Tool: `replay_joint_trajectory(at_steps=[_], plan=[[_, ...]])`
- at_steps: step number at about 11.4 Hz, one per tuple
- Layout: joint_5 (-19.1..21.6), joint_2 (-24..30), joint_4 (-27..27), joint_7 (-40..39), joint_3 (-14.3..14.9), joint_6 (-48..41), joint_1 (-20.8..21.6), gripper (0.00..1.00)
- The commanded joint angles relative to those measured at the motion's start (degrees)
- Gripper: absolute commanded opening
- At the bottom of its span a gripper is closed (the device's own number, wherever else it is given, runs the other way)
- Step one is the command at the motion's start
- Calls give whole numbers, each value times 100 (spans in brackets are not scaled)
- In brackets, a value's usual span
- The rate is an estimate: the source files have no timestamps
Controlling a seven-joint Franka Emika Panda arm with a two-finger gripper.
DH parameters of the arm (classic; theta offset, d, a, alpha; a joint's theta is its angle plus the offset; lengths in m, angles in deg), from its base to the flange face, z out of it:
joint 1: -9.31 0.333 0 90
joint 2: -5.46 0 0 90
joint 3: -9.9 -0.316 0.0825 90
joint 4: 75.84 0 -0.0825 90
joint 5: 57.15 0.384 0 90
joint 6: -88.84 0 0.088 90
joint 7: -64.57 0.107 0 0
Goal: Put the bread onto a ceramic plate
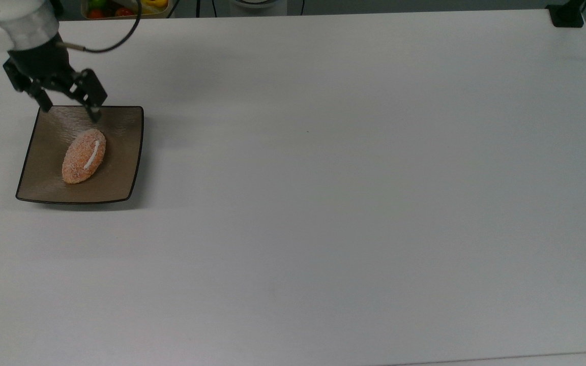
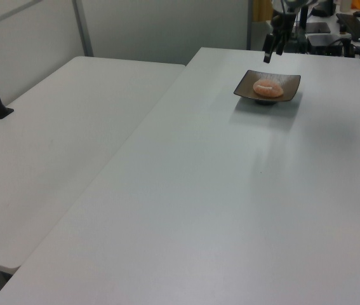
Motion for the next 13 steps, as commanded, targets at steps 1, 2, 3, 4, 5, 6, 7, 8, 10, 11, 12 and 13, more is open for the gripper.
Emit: replay_joint_trajectory(at_steps=[1,2,3,4,5,6,7,8,10,11,12,13], plan=[[-515,679,-143,302,-519,-1438,2,100],[-795,855,-187,660,-775,-1791,2,100],[-972,987,-197,907,-1064,-2055,11,100],[-1009,1128,-188,1057,-1285,-2258,20,100],[-1009,1242,-162,1215,-1374,-2399,133,100],[-1018,1322,-127,1434,-1383,-2488,343,100],[-1018,1375,-109,1593,-1384,-2523,519,100],[-1079,1453,-4,1612,-1384,-2515,730,100],[-1176,1507,198,1621,-1375,-2454,1003,100],[-1167,1490,260,1630,-1375,-2427,1065,100],[-1167,1498,287,1630,-1375,-2410,1118,100],[-1167,1507,296,1621,-1349,-2357,1127,100]])
